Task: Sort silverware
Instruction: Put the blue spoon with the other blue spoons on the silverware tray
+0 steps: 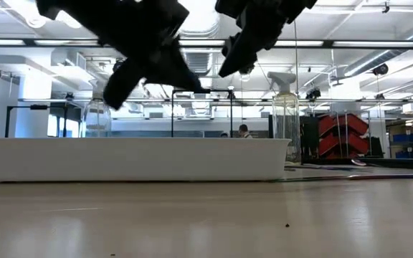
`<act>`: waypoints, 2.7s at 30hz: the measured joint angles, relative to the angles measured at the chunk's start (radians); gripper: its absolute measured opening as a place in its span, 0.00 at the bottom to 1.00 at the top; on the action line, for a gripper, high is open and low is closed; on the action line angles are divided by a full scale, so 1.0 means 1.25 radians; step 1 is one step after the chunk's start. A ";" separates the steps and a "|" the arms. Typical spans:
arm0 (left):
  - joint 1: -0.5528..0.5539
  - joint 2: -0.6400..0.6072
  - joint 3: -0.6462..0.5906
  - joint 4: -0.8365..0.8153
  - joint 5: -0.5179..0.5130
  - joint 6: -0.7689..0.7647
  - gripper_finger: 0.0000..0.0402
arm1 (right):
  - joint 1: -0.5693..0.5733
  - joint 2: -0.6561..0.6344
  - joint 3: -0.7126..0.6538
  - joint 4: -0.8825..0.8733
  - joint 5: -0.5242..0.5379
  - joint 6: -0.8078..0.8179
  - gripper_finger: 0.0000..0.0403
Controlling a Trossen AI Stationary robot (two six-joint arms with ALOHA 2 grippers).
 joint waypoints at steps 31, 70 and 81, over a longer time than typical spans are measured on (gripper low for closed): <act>-0.002 -0.347 -0.373 -0.163 -0.064 0.470 0.00 | -0.033 0.192 0.078 0.260 0.056 -0.079 0.45; 0.233 -0.363 -0.452 0.013 0.306 0.591 0.02 | -0.032 0.203 0.062 0.259 0.052 -0.038 0.41; 0.234 -0.366 -0.452 0.013 0.246 0.450 0.11 | -0.032 0.203 0.061 0.255 0.049 -0.033 0.43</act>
